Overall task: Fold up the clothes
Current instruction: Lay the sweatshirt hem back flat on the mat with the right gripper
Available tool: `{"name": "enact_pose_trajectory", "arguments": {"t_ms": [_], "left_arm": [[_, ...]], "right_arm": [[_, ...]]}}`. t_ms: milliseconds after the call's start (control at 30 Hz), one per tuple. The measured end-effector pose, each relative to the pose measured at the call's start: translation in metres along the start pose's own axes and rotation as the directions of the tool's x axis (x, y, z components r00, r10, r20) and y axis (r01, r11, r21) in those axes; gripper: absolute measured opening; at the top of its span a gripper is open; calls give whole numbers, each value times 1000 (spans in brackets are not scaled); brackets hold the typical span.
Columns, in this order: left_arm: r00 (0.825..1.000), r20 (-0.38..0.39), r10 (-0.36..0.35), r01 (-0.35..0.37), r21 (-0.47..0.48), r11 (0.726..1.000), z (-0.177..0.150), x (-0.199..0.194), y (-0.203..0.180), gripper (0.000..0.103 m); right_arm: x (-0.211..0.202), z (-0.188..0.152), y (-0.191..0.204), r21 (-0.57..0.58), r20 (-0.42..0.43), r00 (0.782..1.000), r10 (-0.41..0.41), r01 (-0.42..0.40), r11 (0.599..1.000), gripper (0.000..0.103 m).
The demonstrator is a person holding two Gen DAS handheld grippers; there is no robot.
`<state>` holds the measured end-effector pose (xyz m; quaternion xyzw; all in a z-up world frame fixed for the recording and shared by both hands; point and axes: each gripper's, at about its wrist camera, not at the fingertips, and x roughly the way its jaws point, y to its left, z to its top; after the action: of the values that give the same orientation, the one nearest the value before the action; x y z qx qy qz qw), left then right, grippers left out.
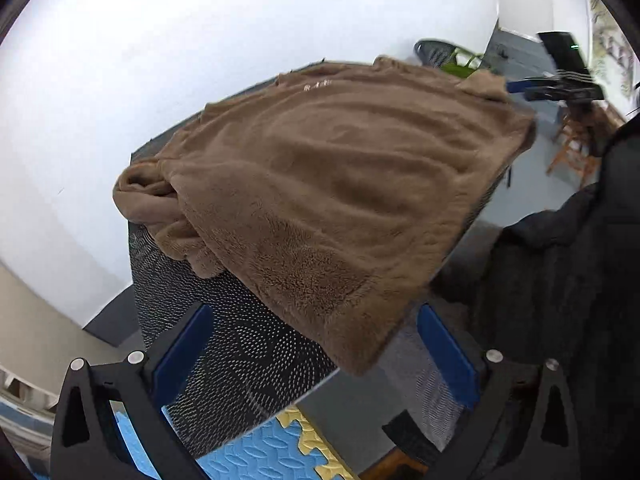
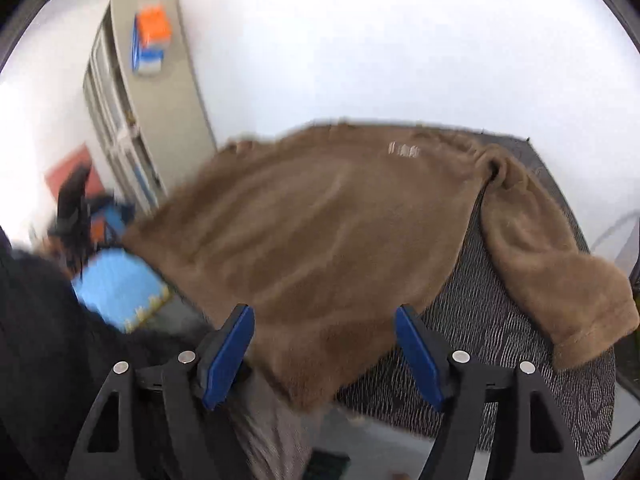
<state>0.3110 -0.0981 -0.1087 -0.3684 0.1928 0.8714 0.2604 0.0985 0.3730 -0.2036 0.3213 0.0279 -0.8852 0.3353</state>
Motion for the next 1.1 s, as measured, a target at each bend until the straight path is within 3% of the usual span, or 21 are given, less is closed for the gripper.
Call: {"name": "enact_pose_trajectory", "arguments": {"t_ms": [100, 233, 333, 433, 500, 600, 667, 700, 733, 833, 1000, 1100], "left_arm": [[997, 73, 4, -1, -43, 999, 10, -19, 9, 103], [984, 176, -7, 39, -185, 982, 48, -19, 41, 103], [990, 140, 35, 5, -275, 961, 88, 16, 57, 103], [997, 65, 41, -21, -292, 956, 118, 69, 58, 103], [999, 12, 30, -26, -283, 959, 135, 106, 56, 103], [993, -118, 17, -47, -258, 965, 139, 156, 51, 103], [981, -194, 9, -55, -234, 971, 132, 179, 47, 103], [973, -230, 4, -56, -221, 974, 127, 189, 46, 103], [975, -223, -13, -39, -229, 973, 126, 188, 48, 103], [971, -233, -49, -4, -224, 975, 129, 187, 53, 103], [975, -164, -149, 94, -304, 948, 161, 184, 79, 103], [989, -112, -95, 55, -319, 946, 191, 183, 112, 103]], "right_arm": [[16, 28, -2, 35, 51, 995, -83, 81, 996, 87], [60, 74, -1, 51, 37, 986, -161, 159, 986, 88], [98, 111, 11, 42, 32, 990, -136, 135, 990, 88], [150, 139, 29, -45, -73, 991, -115, 112, 993, 91], [187, 143, 37, -133, -133, 973, -187, 169, 977, 91], [229, 126, 35, -218, -259, 923, -286, 232, 948, 91], [244, 109, 25, -209, -344, 896, -281, 219, 953, 91], [245, 101, 17, -175, -372, 893, -255, 203, 964, 92], [237, 96, 5, -92, -348, 915, -203, 182, 979, 97], [229, 90, 2, -98, -339, 924, -177, 152, 983, 103], [229, 94, 3, -119, -371, 912, -173, 139, 983, 102], [234, 102, -6, -152, -435, 889, -141, 82, 985, 102]]}}
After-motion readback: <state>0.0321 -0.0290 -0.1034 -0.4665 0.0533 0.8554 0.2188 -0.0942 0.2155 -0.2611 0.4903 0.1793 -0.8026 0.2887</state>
